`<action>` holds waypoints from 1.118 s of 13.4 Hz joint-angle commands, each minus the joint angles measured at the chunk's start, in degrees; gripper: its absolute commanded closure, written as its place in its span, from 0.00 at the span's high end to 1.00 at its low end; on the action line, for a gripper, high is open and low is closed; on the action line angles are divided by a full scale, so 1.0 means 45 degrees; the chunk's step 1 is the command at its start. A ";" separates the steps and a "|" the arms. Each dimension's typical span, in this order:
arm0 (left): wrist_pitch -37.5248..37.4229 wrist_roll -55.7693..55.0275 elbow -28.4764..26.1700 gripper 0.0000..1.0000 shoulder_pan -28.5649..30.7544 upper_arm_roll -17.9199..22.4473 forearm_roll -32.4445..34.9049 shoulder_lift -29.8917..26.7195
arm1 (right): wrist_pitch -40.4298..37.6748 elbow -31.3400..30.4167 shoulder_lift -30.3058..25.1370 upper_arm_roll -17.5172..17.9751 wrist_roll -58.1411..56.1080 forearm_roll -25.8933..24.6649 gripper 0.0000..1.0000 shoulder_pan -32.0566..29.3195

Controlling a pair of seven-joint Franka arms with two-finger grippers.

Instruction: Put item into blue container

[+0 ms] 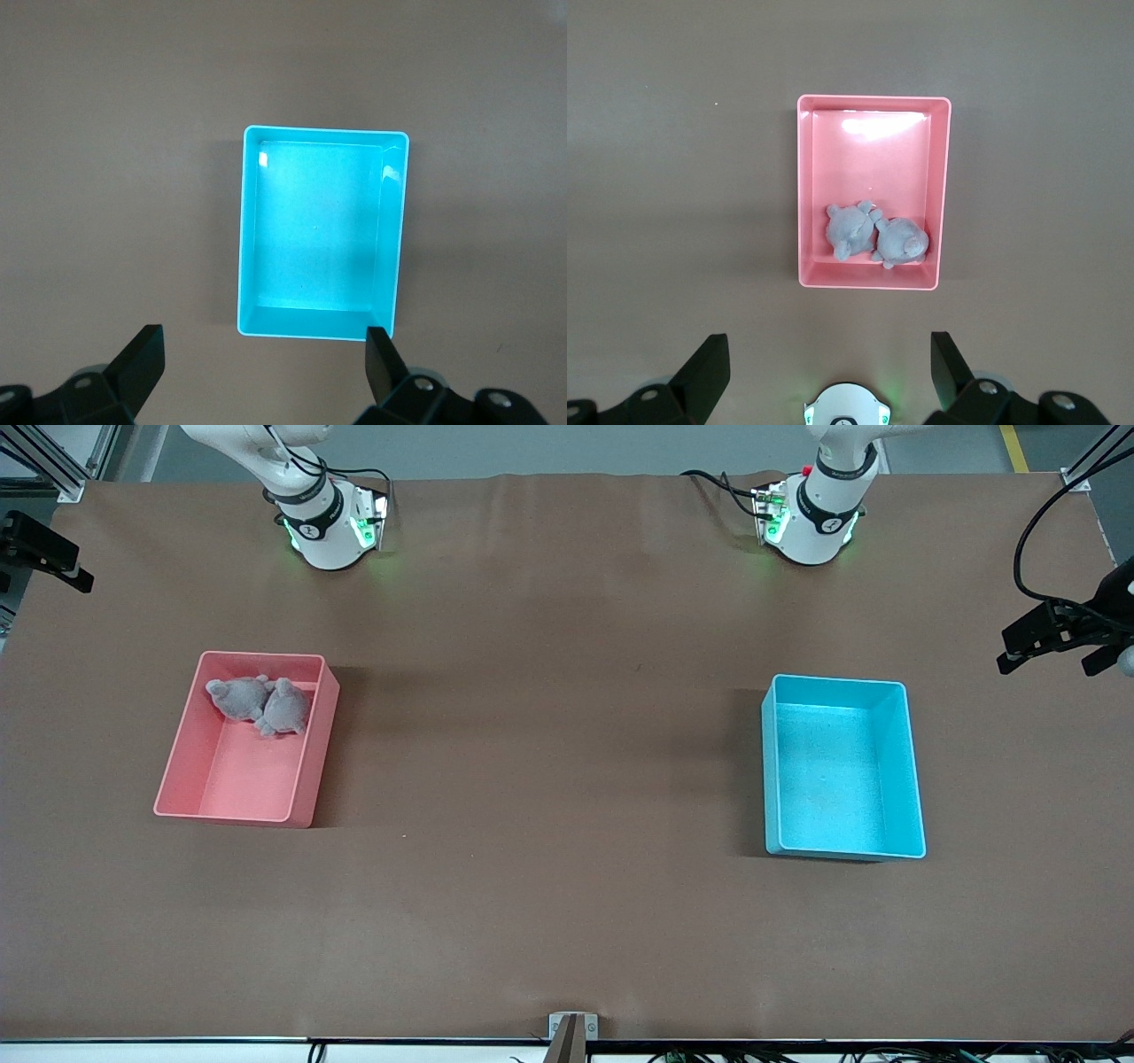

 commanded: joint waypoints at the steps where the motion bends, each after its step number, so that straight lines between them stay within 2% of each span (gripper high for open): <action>1: 0.0118 0.0016 0.0197 1.00 -0.0010 -0.0122 -0.0217 0.0090 | 0.0006 0.0012 -0.0081 0.0029 0.1079 0.0401 1.00 -0.0071; 6: 0.0119 -0.0002 0.0587 1.00 0.0049 -0.0162 -0.0178 0.0343 | 0.0064 0.0011 -0.0062 0.0029 0.0873 0.0286 1.00 -0.0072; 15: 0.0119 0.0017 0.0587 1.00 0.0029 -0.0162 -0.0217 0.0364 | -0.0053 0.0051 0.0016 0.0029 0.1048 0.0325 1.00 -0.0149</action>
